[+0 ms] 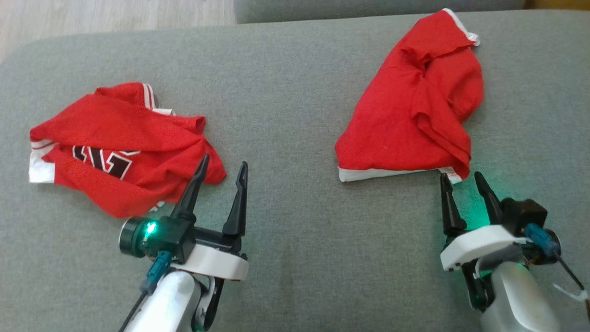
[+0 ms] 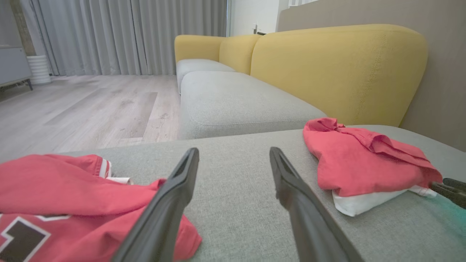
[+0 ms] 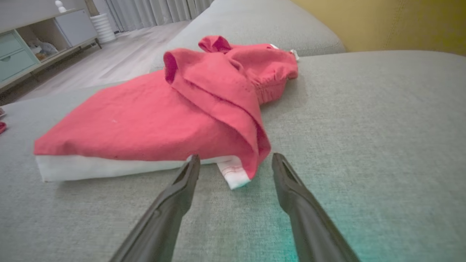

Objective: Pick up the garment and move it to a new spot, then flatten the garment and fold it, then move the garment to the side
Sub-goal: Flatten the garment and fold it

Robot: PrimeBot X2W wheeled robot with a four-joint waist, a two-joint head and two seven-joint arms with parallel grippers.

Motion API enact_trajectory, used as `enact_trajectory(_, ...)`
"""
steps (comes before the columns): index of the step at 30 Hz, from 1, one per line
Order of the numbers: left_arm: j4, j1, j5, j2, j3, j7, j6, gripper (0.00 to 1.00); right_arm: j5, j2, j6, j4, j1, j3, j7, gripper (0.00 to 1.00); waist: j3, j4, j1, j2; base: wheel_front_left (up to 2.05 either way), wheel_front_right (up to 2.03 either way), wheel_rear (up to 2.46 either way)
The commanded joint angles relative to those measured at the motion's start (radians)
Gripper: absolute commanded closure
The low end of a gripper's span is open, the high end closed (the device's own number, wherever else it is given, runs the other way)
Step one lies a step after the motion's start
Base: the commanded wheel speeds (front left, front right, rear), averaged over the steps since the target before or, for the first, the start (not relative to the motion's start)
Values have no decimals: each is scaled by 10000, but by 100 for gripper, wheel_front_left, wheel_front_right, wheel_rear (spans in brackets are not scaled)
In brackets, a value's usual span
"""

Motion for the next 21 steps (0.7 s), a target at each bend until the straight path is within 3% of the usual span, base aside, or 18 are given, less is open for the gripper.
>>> enact_trajectory(1, -252, -420, 70, 51, 378, -95, -39, 0, 83, -52, -7, -43, -343, 200, -29, 0, 76, 64, -1, 0, 0, 0, 0)
enact_trajectory(8, -193, -578, 218, -28, 501, -95, -127, 0, 15, -52, -7, 1345, -1142, 361, -137, 0, 292, 189, -1, 0, 0, 0, 0)
enact_trajectory(9, -194, -582, 238, -44, 520, -95, -127, 0, -167, -52, -7, 1485, -1243, 399, -149, 16, 313, 182, -1, 0, 0, 0, 0)
enact_trajectory(10, -186, -576, 259, -53, 539, -95, -124, 0, -399, -52, -7, 1592, -1334, 423, -161, 63, 323, 161, -1, 0, 0, 0, 0)
enact_trajectory(11, -145, -563, 321, -27, 528, -95, -121, 0, -567, -52, -7, 1681, -1402, 449, -172, 100, 304, 120, -1, 0, 0, 0, 0)
enact_trajectory(16, -75, -456, 475, -43, 564, -95, -79, 0, -1130, -52, -7, 1642, -1447, 51, -218, 100, 76, -127, -1, 0, 0, 0, 0)
enact_trajectory(21, -111, -297, 500, -193, 682, -95, -82, 0, -1787, -52, -7, 782, -970, -953, -234, 100, -309, -467, -1, 0, 0, 0, 0)
